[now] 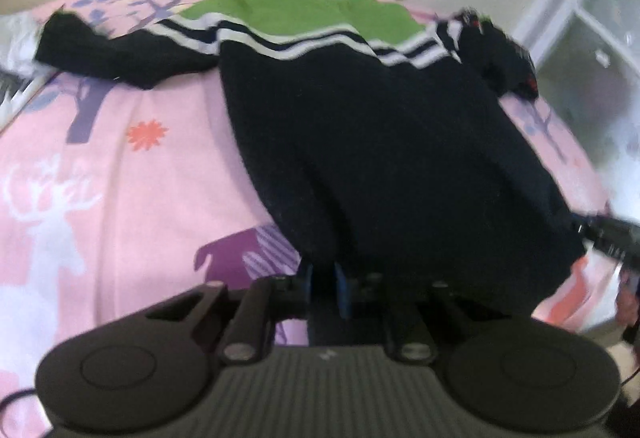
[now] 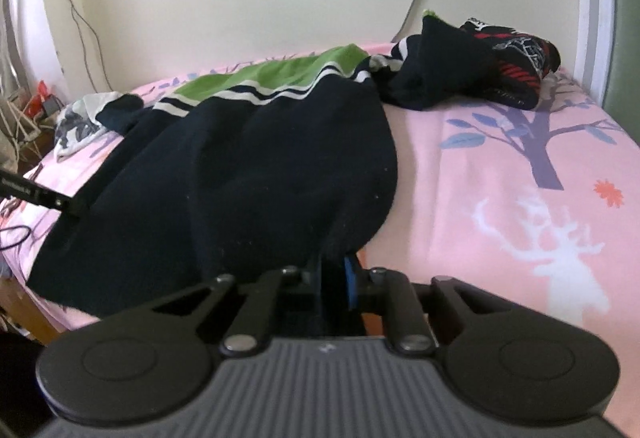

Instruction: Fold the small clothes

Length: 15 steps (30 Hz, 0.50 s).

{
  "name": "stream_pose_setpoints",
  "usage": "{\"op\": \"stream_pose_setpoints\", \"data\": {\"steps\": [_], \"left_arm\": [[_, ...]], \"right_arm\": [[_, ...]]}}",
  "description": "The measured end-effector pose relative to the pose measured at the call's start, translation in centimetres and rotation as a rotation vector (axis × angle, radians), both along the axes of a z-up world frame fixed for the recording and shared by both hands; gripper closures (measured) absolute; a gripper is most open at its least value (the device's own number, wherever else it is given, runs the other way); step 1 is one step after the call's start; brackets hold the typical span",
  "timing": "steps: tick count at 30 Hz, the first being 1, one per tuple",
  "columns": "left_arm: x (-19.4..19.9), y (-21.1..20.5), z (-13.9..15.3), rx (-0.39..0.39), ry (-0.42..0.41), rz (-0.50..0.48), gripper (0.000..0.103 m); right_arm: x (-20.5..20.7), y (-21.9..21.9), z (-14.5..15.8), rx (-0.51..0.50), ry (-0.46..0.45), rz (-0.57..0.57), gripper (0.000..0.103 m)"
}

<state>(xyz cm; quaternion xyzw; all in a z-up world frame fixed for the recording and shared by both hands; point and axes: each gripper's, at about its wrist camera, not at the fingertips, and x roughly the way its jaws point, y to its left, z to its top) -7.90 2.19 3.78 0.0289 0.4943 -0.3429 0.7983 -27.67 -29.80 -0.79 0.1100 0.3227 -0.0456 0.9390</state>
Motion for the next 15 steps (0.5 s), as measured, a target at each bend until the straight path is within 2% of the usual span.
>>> {"op": "stream_pose_setpoints", "data": {"steps": [4, 7, 10, 12, 13, 14, 15], "left_arm": [[0.3, 4.4, 4.1, -0.105, -0.026, 0.051, 0.092], [-0.4, 7.2, 6.3, -0.097, -0.083, 0.088, 0.092], [-0.7, 8.3, 5.1, -0.050, -0.038, 0.089, 0.091], [-0.6, 7.7, 3.0, 0.030, -0.005, 0.086, 0.085], [-0.5, 7.4, 2.0, 0.074, 0.002, 0.093, 0.086], [-0.2, 7.4, 1.2, 0.106, 0.011, 0.105, 0.083], [0.3, 7.6, 1.0, 0.101, 0.026, 0.115, 0.081]], "right_arm": [[-2.3, 0.6, 3.8, 0.036, -0.090, 0.054, 0.096], [-4.0, 1.8, 5.7, 0.042, -0.113, 0.126, 0.096], [-4.1, 2.9, 4.2, 0.051, -0.032, 0.173, 0.094], [-3.0, 2.6, 1.3, 0.099, 0.072, 0.150, 0.092], [-2.3, 2.3, -0.2, 0.118, 0.126, 0.140, 0.086], [-2.4, 1.8, -0.6, 0.141, 0.088, 0.143, 0.078], [-2.2, 1.2, -0.4, 0.154, 0.082, 0.124, 0.069]]}}
